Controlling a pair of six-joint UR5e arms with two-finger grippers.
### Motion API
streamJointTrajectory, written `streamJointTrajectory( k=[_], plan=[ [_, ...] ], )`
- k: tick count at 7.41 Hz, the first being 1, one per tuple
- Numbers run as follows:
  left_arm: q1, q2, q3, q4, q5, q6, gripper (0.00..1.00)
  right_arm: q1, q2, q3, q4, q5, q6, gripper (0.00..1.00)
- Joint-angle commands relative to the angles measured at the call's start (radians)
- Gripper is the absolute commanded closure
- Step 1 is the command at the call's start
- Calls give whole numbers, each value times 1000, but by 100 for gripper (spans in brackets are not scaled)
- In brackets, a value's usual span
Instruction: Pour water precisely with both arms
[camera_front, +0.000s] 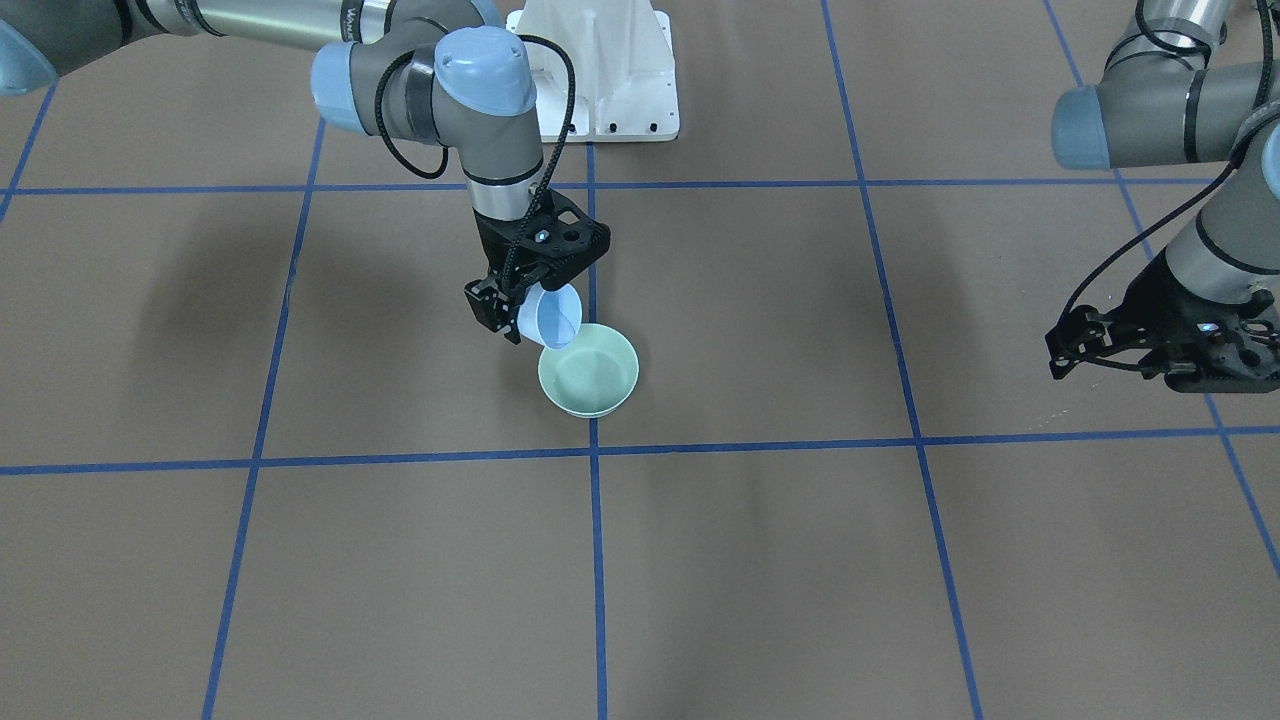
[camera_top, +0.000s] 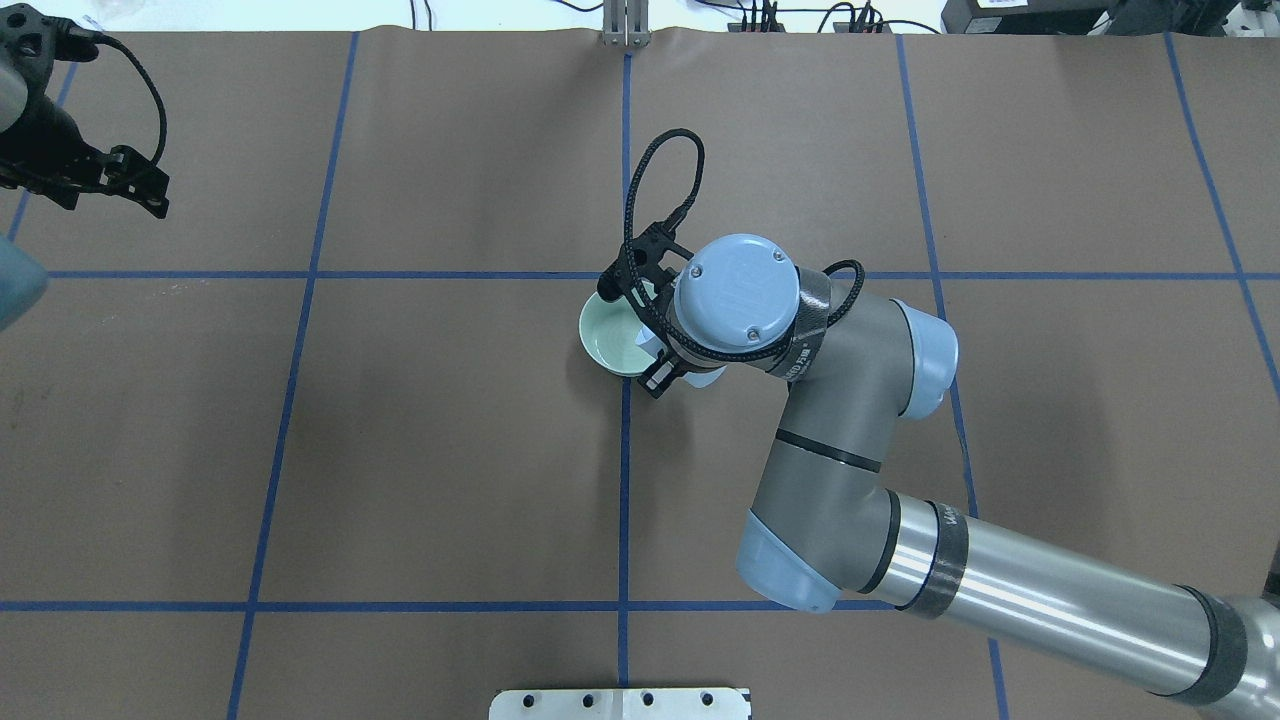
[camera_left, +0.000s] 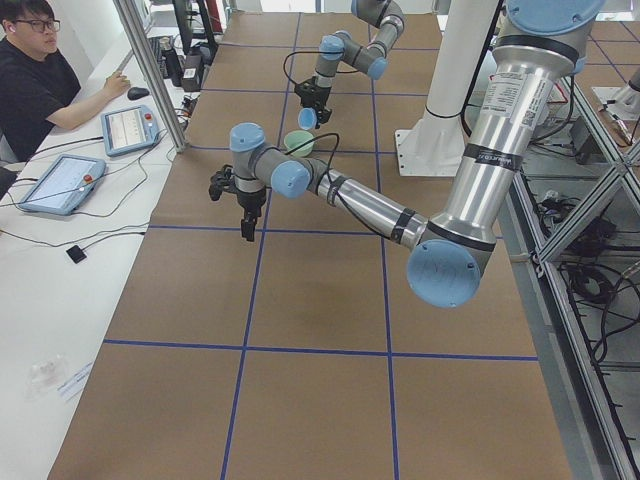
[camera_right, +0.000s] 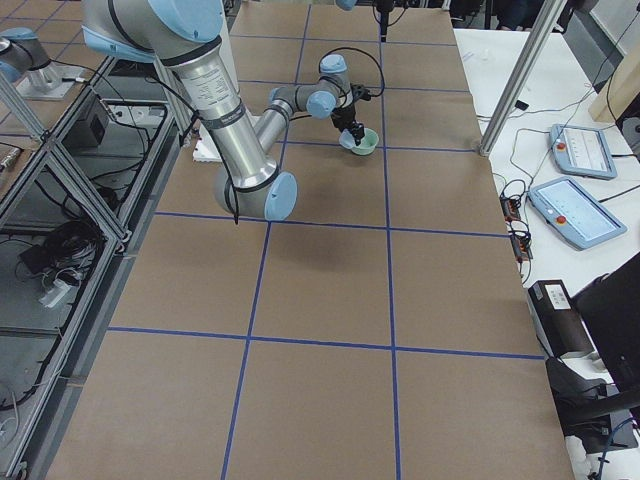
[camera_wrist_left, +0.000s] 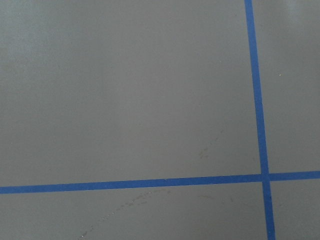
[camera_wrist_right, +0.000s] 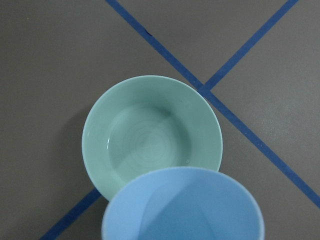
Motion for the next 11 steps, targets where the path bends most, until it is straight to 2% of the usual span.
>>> streamJointTrajectory(
  k=[1,3,5,11],
  plan=[
    [-1,0,1,-1,0,1,0,-1,52,-25,-117,1,-37,100],
    [-1,0,2,-1,0,1,0,2,79,-55,-153,0,-71,100],
    [-1,-2,2,0,0,0,0,0,146,-133,-202,-3,-72,100],
    [-1,-2,2,1,0,-2,0,-1,166,-146,-263,-8,-120,100]
  ],
)
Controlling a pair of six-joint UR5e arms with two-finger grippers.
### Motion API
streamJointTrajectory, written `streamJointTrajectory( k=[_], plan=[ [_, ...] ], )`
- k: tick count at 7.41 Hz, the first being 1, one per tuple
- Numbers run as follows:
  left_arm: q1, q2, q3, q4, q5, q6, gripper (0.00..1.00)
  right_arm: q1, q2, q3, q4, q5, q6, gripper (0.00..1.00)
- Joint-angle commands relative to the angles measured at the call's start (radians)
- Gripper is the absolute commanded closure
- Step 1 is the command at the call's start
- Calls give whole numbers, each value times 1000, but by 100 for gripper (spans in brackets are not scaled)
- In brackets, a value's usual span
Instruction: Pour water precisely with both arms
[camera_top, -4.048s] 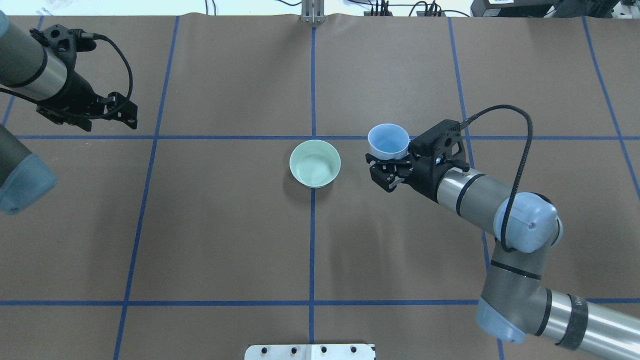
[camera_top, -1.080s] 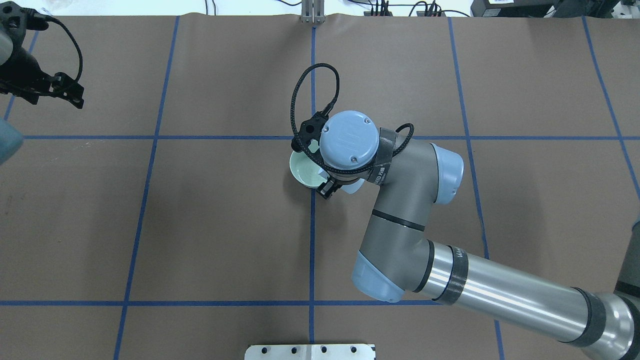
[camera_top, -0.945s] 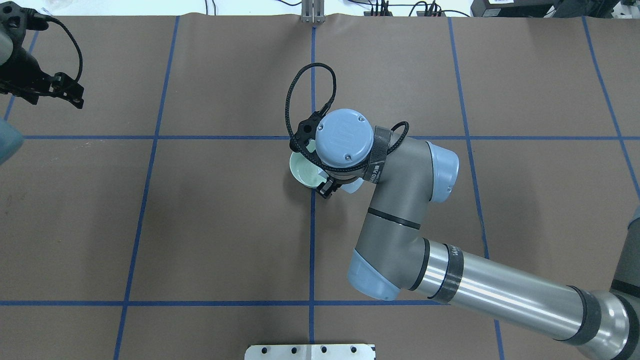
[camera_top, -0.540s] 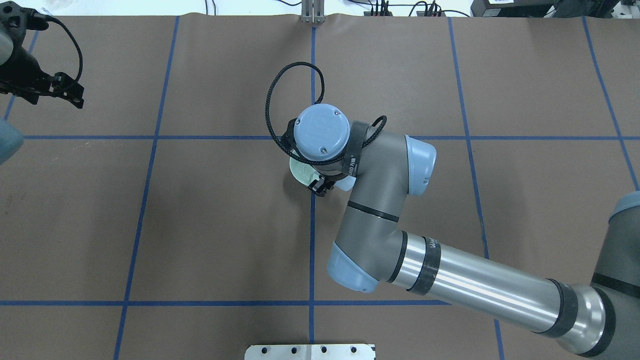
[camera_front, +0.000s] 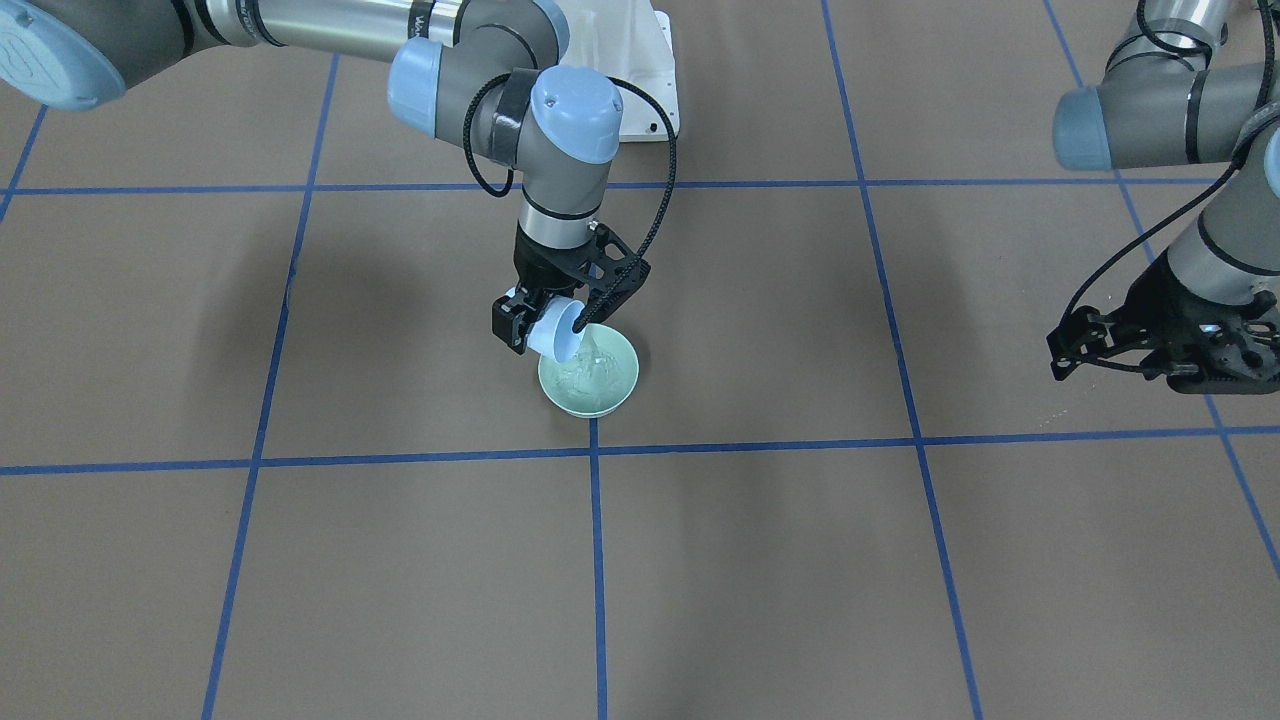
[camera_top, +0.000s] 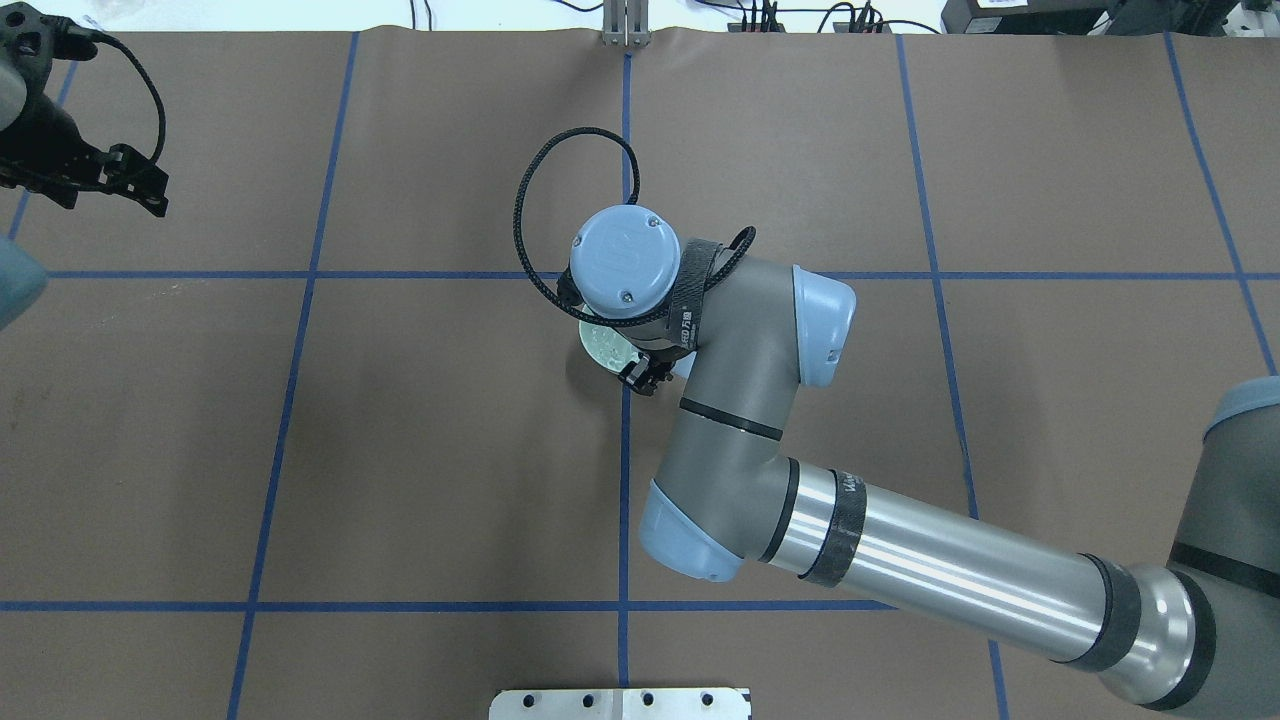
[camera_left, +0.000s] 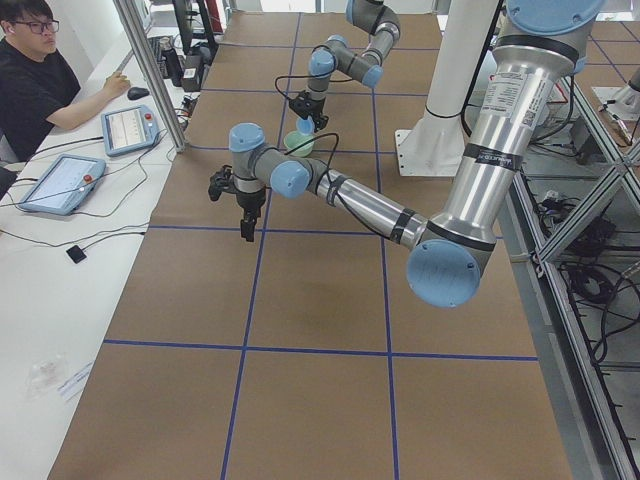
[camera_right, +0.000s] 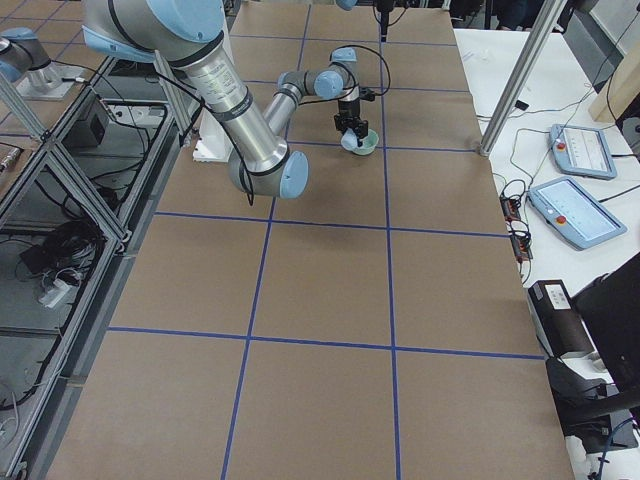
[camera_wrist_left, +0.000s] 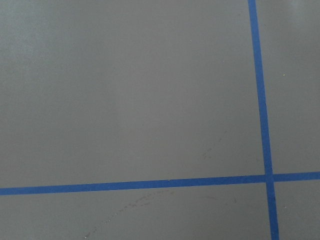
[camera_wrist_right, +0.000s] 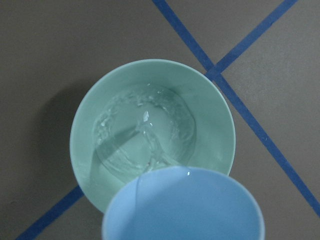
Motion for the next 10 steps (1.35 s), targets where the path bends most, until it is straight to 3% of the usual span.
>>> streamJointTrajectory(
  k=[1,3,5,10],
  plan=[
    [-2,-2,0,0,-2,-6,0,0,-1,13,18,0,8,100],
    [-2,-5,-1,0,-2,-11,0,3,-19,16,168,0,42,100],
    [-6,-8,-2,0,-2,-14,0,9,-133,21,503,-2,163,100],
    [-6,-9,-15,0,-2,-17,0,125,-310,222,797,0,337,100]
  ],
)
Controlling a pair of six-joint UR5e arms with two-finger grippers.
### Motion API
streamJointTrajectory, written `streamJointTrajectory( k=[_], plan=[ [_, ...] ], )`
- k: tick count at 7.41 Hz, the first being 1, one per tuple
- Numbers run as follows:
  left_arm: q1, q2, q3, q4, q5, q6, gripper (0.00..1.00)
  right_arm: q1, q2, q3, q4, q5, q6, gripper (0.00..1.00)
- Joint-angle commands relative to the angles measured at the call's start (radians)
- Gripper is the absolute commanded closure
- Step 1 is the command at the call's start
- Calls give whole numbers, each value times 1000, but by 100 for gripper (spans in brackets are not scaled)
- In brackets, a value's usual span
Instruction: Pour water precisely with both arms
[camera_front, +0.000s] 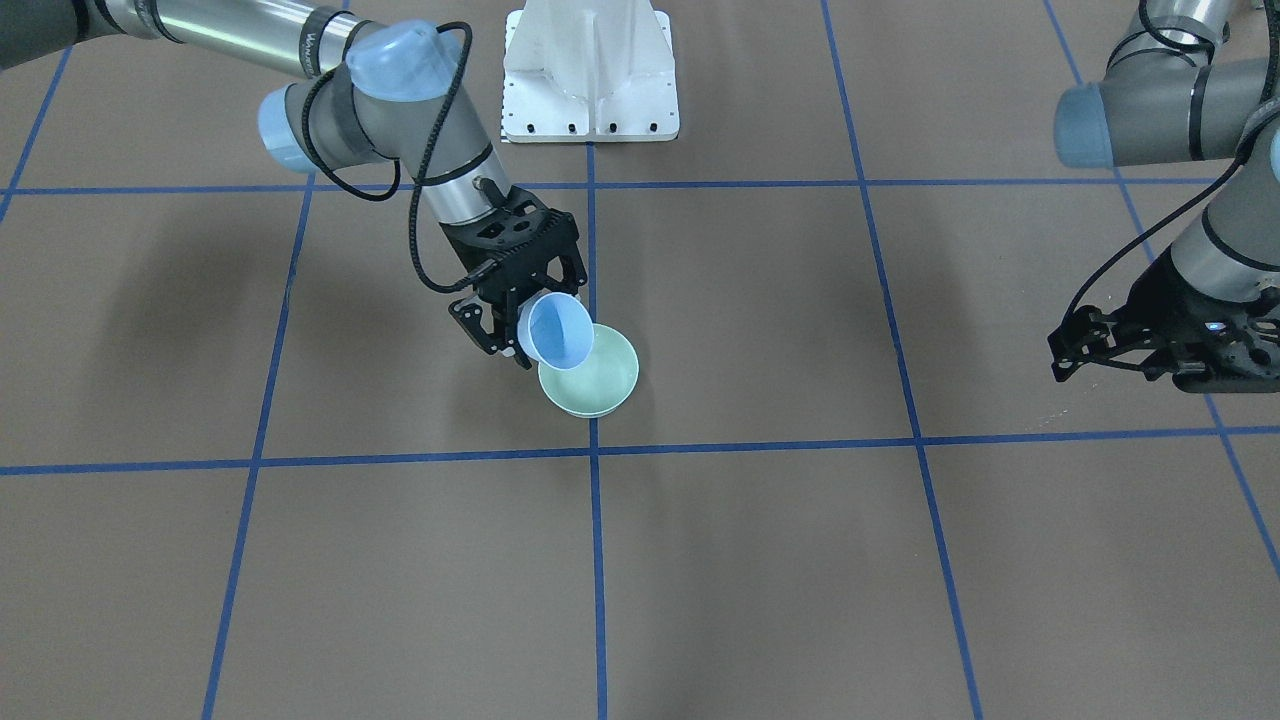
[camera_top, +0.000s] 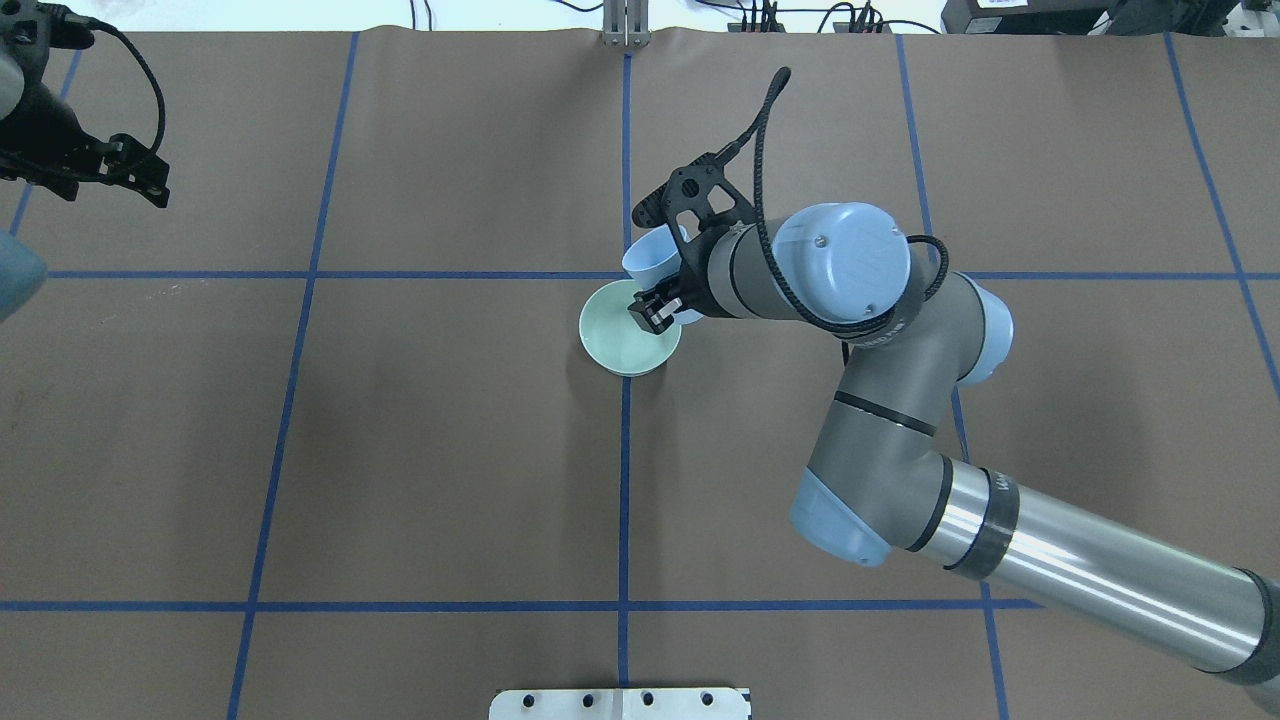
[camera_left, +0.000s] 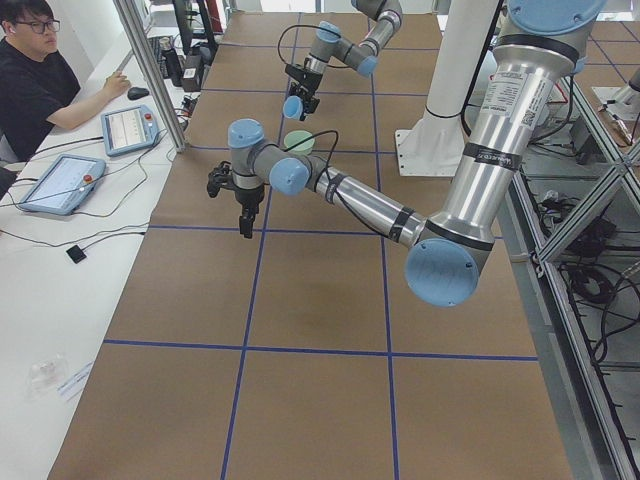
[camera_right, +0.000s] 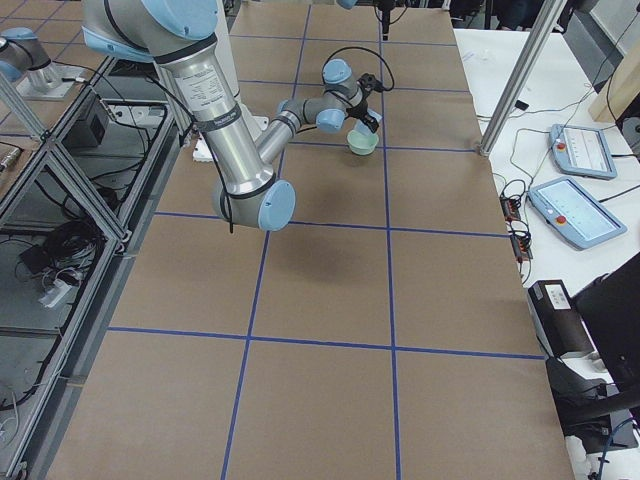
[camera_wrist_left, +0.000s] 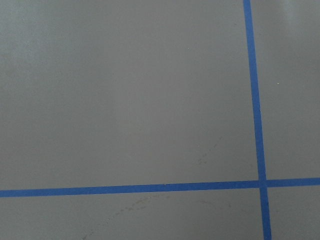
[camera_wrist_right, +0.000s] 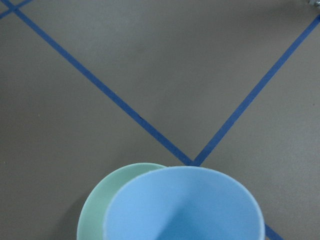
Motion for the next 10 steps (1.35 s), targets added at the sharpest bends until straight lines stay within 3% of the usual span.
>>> streamJointTrajectory(
  k=[1,3,5,6,7,8,10],
  plan=[
    [2,0,-9,2,0,-8,0,46,-111,82,164,-33,134,100],
    [3,-5,-12,0,0,-34,0,53,-295,145,336,-174,196,100],
    [3,1,-37,8,-3,-37,0,69,-544,179,554,-283,198,100],
    [3,4,-35,5,-23,-63,0,92,-672,176,664,-308,202,100],
    [3,6,-40,2,-25,-77,0,94,-791,157,790,-399,202,100],
    [3,6,-41,0,-28,-100,0,93,-881,92,929,-479,204,100],
    [8,3,-53,-1,-28,-140,0,91,-923,-176,1219,-574,202,100]
  ],
)
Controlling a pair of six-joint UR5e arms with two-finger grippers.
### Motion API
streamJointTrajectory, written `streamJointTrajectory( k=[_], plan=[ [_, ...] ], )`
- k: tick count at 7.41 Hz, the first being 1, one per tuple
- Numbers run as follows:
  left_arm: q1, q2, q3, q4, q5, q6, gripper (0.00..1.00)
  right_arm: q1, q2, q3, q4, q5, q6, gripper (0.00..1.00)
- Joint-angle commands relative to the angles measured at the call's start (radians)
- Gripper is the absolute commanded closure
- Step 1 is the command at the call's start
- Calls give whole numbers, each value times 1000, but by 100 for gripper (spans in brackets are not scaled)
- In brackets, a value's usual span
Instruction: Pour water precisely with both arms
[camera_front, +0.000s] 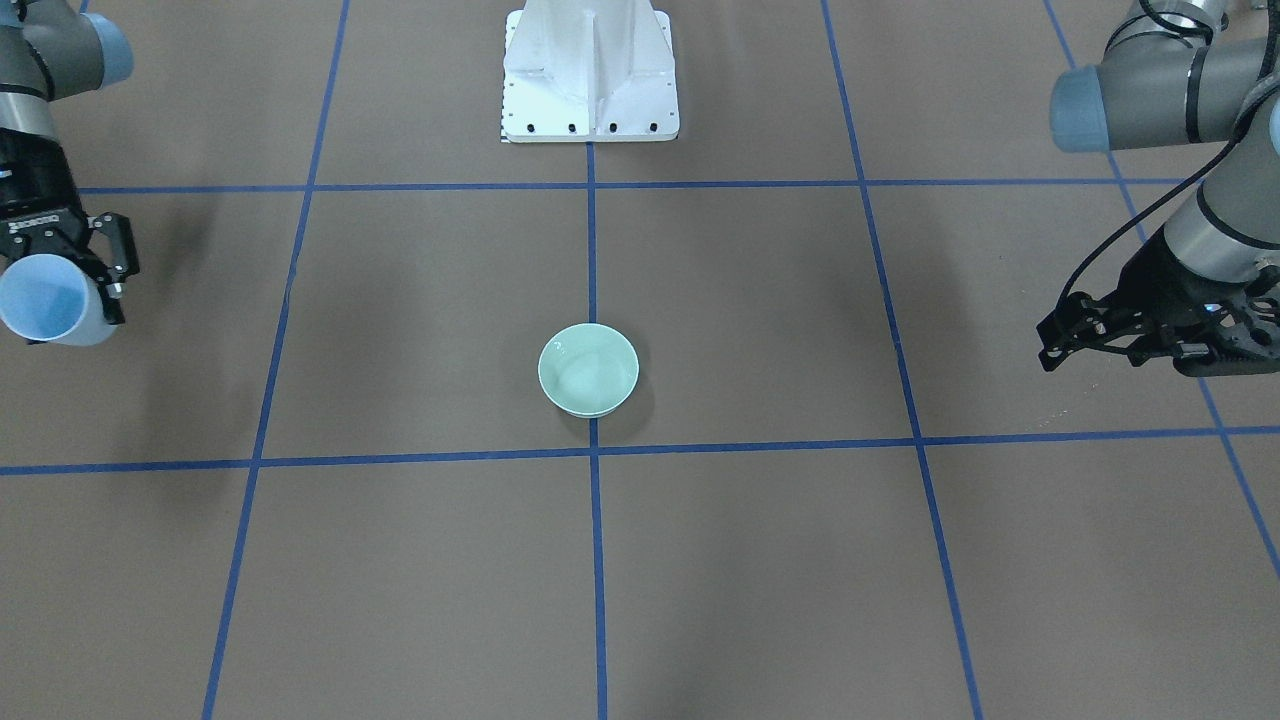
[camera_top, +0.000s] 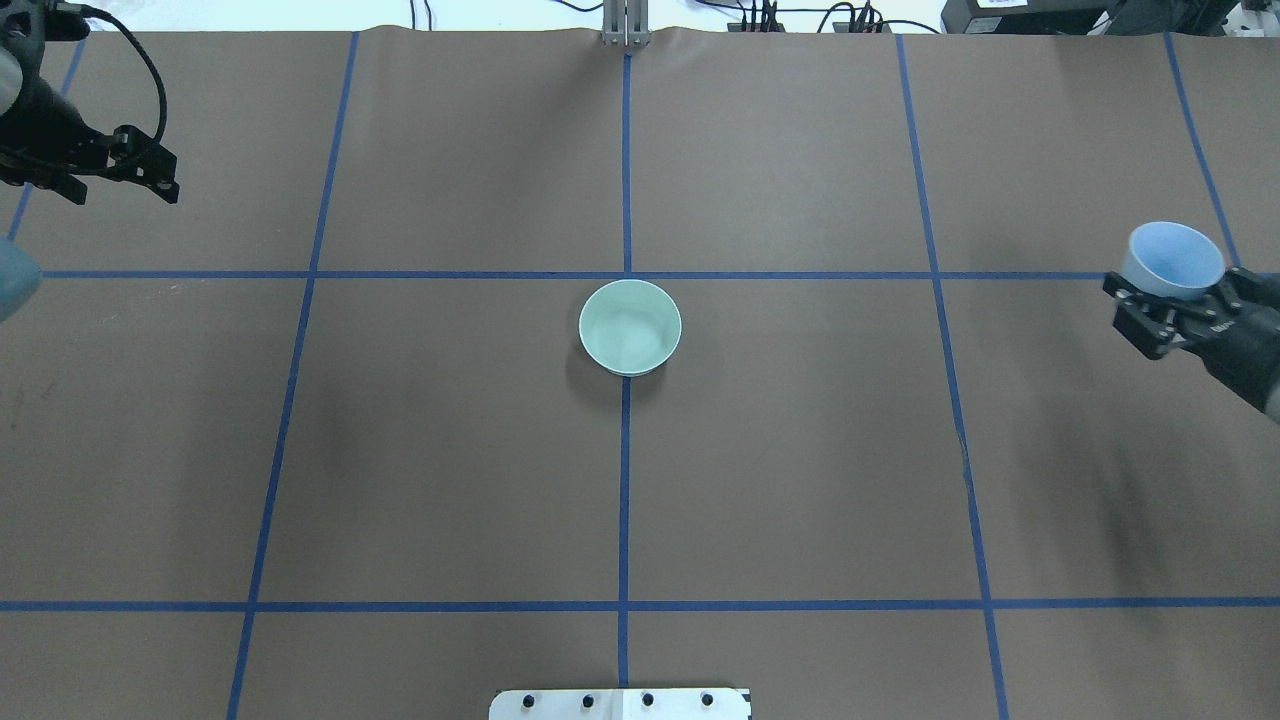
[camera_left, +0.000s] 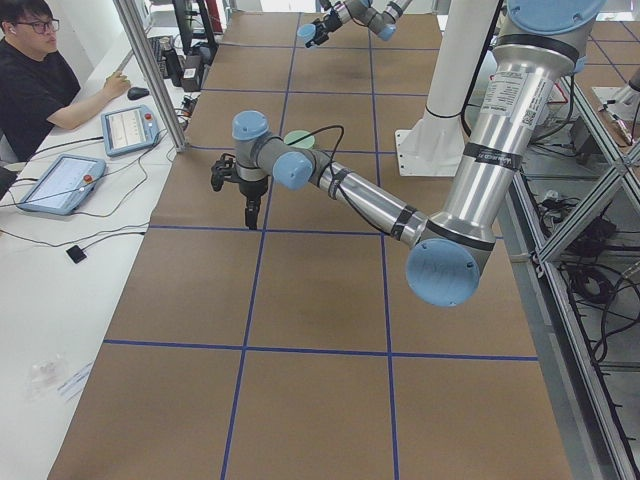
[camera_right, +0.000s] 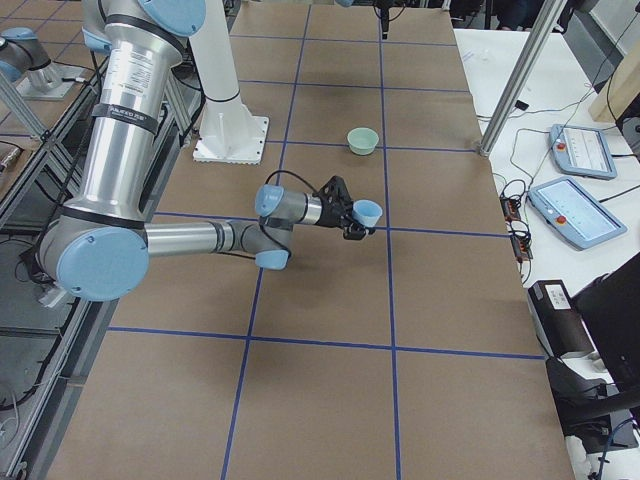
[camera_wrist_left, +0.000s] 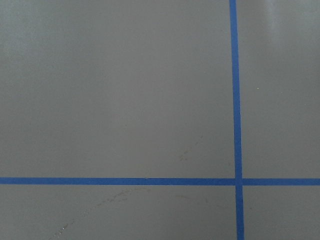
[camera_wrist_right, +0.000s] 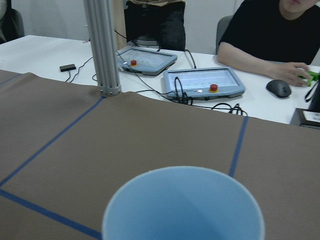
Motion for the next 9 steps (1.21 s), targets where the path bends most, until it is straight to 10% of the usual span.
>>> streamJointTrajectory(
  k=[1,9],
  plan=[
    [13,0,-31,0,-1,-60,0,-4,-31,-225,241,-85,-1,100],
    [30,-2,-42,1,1,-76,0,-179,-51,-319,538,-64,-48,100]
  ],
)
